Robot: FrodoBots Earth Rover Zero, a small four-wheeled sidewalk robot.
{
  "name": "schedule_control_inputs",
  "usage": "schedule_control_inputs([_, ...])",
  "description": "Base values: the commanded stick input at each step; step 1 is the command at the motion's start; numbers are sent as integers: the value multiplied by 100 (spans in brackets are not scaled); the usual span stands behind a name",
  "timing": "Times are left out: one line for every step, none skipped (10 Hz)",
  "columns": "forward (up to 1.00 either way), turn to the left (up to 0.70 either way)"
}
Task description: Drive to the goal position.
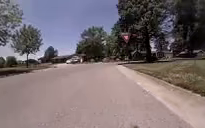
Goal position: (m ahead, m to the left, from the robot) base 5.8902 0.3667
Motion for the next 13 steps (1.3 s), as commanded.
schedule_control_inputs([70,0])
schedule_control_inputs([70,0])
schedule_control_inputs([70,0])
schedule_control_inputs([70,0])
schedule_control_inputs([70,0])
schedule_control_inputs([70,0])
schedule_control_inputs([70,0])
schedule_control_inputs([70,0])
schedule_control_inputs([70,0])
schedule_control_inputs([70,0])
schedule_control_inputs([70,0])
schedule_control_inputs([70,0])
schedule_control_inputs([70,0])
